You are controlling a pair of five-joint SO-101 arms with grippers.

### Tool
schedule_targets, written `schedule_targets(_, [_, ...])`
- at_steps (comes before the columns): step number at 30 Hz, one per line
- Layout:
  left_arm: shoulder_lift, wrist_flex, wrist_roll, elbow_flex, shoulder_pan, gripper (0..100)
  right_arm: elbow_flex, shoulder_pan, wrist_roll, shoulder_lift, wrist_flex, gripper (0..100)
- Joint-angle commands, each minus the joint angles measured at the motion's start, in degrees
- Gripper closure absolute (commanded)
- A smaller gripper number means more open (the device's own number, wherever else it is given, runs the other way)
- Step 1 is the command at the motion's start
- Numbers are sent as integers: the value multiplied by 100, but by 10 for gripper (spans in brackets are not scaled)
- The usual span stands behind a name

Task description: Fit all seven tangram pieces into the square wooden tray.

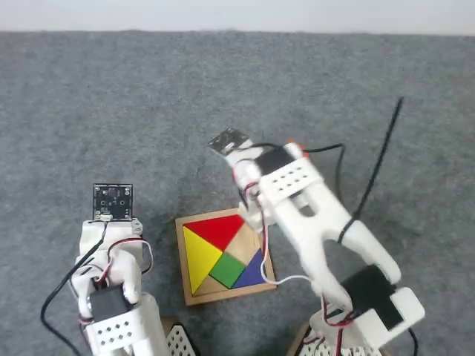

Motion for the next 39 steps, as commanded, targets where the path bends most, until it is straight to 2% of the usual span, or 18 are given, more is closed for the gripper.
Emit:
schedule_targets(1, [-114, 35, -53, -13, -18, 985, -62, -470, -633, 171, -119, 880])
schedule_targets(12, [-114, 35, -53, -13, -18, 985, -53, -1385, -774, 655, -268, 879])
schedule_targets(26, [-114, 35, -53, -13, -18, 985, -70, -1385, -2154, 1015, -629, 876])
schedule_targets(39, [-114, 35, -53, -13, -18, 985, -334, -1402, -2593, 1068, -593, 875])
